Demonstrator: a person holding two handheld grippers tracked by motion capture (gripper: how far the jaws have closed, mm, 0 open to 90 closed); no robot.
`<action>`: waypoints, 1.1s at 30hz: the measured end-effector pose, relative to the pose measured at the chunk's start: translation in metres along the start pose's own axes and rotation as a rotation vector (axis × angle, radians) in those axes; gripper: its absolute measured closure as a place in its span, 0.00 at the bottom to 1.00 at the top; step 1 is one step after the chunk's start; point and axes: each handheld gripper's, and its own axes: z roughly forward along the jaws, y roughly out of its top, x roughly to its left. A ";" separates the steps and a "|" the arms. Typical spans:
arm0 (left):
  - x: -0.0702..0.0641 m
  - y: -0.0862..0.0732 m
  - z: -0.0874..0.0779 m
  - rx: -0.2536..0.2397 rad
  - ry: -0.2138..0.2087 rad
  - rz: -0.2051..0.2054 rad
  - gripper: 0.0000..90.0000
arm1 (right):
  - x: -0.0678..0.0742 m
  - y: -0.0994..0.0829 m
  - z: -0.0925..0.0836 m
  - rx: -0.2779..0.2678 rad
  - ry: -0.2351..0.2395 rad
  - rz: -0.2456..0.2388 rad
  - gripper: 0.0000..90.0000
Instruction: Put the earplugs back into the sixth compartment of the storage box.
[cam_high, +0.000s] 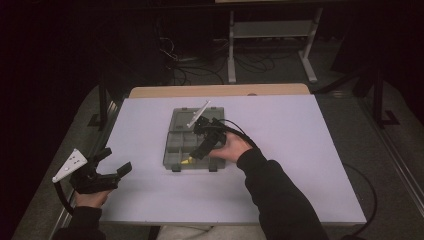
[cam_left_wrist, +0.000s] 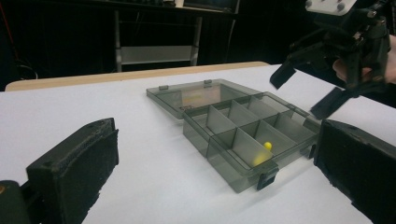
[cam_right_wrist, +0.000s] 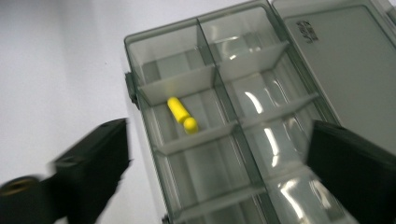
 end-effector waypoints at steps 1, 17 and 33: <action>0.000 0.000 0.000 0.000 0.000 -0.001 0.00 | -0.001 -0.002 -0.002 -0.002 -0.006 0.002 0.00; -0.001 0.000 0.002 0.012 0.001 0.006 0.00 | -0.011 -0.041 -0.032 -0.064 -0.052 0.065 0.00; -0.001 0.000 0.003 0.012 0.000 0.005 0.00 | -0.015 -0.073 -0.054 -0.110 -0.081 0.117 0.00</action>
